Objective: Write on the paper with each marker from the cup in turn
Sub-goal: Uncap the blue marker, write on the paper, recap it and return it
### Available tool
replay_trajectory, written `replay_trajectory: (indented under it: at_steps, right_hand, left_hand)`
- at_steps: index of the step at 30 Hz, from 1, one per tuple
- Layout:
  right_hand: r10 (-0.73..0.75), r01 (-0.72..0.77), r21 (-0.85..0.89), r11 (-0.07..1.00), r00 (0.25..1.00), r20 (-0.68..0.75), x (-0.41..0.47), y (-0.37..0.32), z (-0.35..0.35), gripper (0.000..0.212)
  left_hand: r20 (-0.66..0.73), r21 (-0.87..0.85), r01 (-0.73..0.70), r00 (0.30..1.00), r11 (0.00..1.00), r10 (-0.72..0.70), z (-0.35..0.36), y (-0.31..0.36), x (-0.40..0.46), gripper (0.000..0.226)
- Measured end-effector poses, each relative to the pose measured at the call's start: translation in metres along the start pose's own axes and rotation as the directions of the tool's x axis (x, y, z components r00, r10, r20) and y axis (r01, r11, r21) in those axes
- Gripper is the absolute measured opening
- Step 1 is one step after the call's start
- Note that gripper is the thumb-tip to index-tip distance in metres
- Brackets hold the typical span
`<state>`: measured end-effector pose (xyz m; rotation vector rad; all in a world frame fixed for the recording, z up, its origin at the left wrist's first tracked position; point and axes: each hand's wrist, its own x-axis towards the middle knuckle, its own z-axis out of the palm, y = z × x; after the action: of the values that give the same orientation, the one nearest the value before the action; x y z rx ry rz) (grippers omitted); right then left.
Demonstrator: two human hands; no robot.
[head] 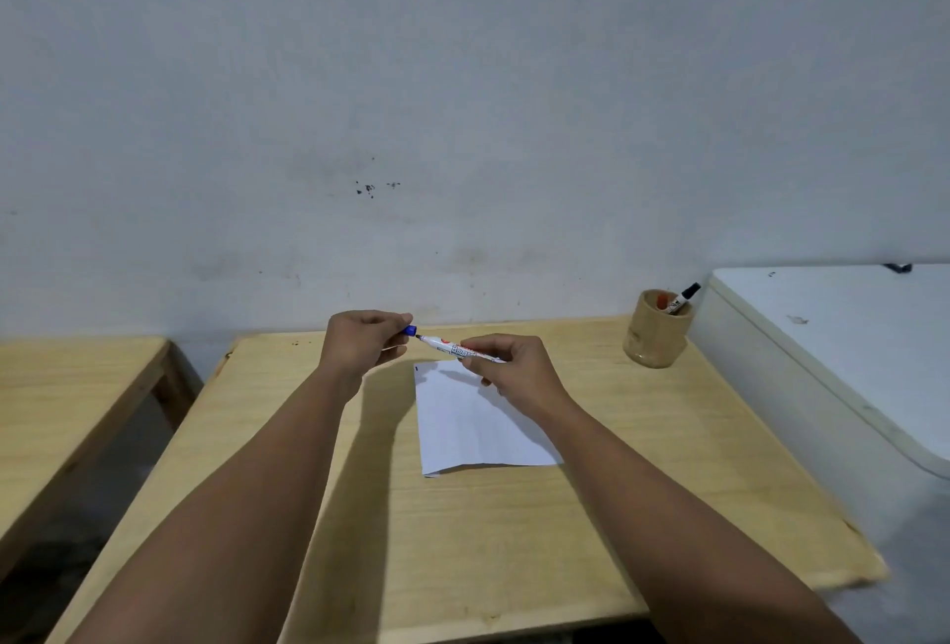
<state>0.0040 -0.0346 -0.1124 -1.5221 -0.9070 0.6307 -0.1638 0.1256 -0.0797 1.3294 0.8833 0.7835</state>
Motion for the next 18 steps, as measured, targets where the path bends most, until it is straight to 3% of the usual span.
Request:
replay_trajectory:
  at_steps: [13, 18]
  right_hand:
    - [-0.072, 0.071, -0.017, 0.997, 0.995, -0.068, -0.022, -0.023, -0.029, 0.020]
    - [-0.079, 0.064, -0.154, 0.986, 0.993, -0.092, -0.026, -0.030, -0.068, 0.011]
  left_hand:
    - [0.103, 0.129, -0.067, 0.993, 0.989, 0.054, 0.045, 0.031, -0.031, 0.014]
    - [0.147, 0.204, -0.105, 0.986, 0.973, 0.075, 0.087, 0.043, -0.033, 0.015]
